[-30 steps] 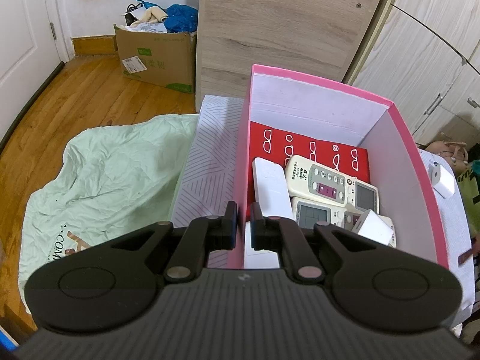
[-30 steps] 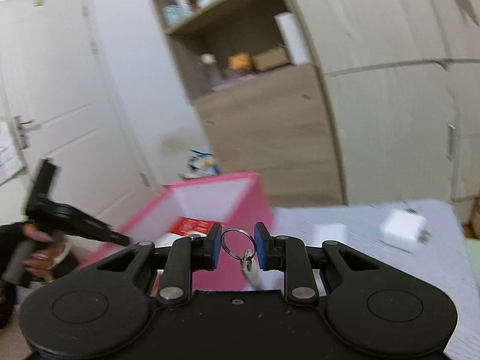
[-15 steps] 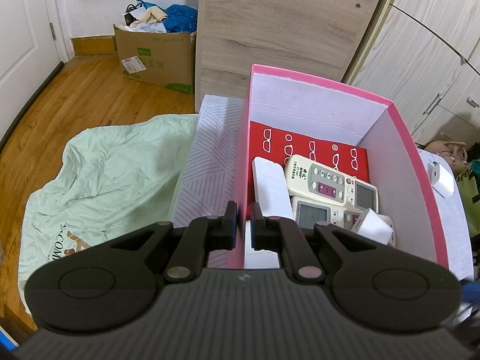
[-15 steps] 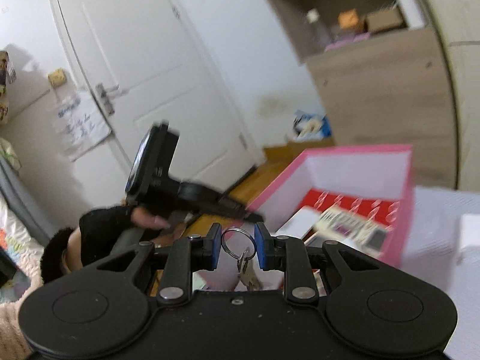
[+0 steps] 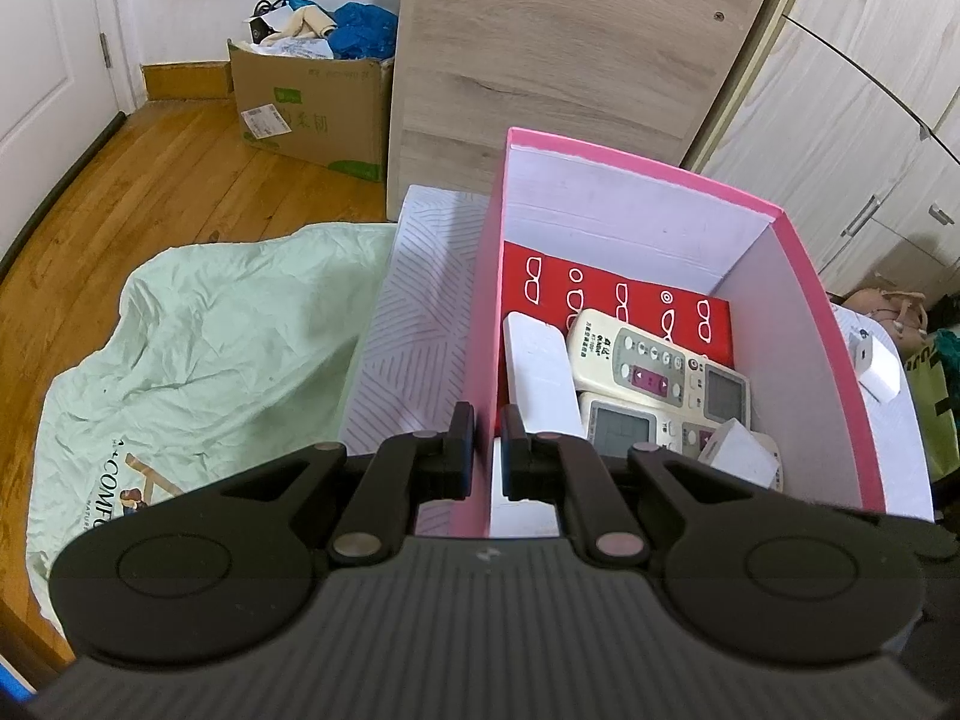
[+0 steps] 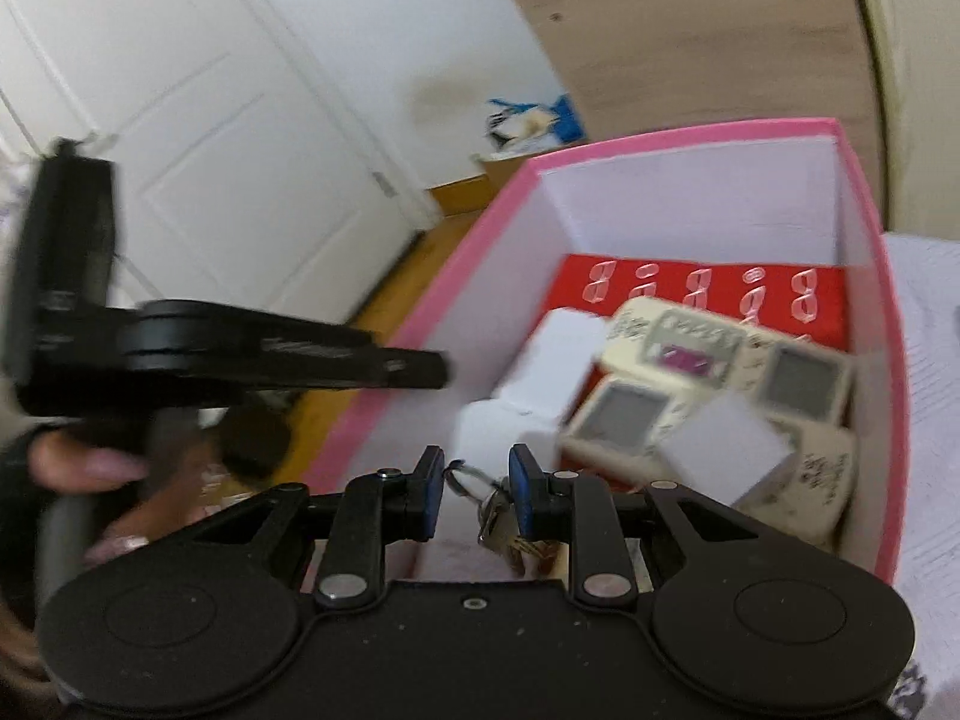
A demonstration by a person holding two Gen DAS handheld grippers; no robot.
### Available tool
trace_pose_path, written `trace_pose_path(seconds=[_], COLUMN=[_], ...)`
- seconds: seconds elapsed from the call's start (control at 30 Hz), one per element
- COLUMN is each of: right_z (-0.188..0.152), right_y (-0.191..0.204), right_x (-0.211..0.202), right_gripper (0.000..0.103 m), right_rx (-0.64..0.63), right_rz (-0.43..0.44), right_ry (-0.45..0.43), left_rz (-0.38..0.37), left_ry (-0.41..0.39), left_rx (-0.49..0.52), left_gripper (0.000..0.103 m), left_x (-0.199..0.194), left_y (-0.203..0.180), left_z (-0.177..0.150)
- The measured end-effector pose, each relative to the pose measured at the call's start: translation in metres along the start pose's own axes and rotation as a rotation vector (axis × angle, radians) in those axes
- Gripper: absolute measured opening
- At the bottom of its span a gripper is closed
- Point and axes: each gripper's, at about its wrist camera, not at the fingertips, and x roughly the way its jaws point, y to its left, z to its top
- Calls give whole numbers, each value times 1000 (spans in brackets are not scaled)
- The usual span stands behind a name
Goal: Organize rigid objects
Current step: 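Carry the key ring into the pink box with the right tool, then return the right tool to the bed and grasp a white power bank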
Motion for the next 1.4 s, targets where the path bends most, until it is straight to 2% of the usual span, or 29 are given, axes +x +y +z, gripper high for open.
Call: trace_pose_path(seconds=[0.07,0.27,0.4,0.53,0.67,0.83,1.03,1.17,1.27,1.4], right_z=[0,5,8,10,11,9,15,23,27,32], right_y=[3,-10,-29,-60,-92,-120,-151,-164,-173,-182], right_x=[-3,-48,-85,-120,-134,-123,-92,-67,-55,-41], right_gripper=[40,41,41,41,41,42,45,52,53,61], right_rx=[-42,-42,-65,-32,9,-41,-77,-135,-142,-161], right_rz=[-46,-15,-70,-148,-228,-347,-390,-436,-471,-529], right_ry=[-5,-97,-172,-220,-223,-212,-124,-71,-51,-38], left_rz=[1,0,-1,0,-9,-5,9,14,4,8], left_ry=[-3,-4,-5,-5,1,0,-4,-3,1,-1], left_rx=[6,10,13,11,-4,-3,7,13,0,10], left_gripper=[6,6,6,6,6,6,6,6,6,6], left_x=[0,0,-1,-1,-1,-1,-1,-2,-1,-2], left_y=[-1,-2,-2,-2,1,2,-2,-4,-4,-3], left_z=[-1,-1,-2,-2,-2,-3,-2,-2,-1,-1])
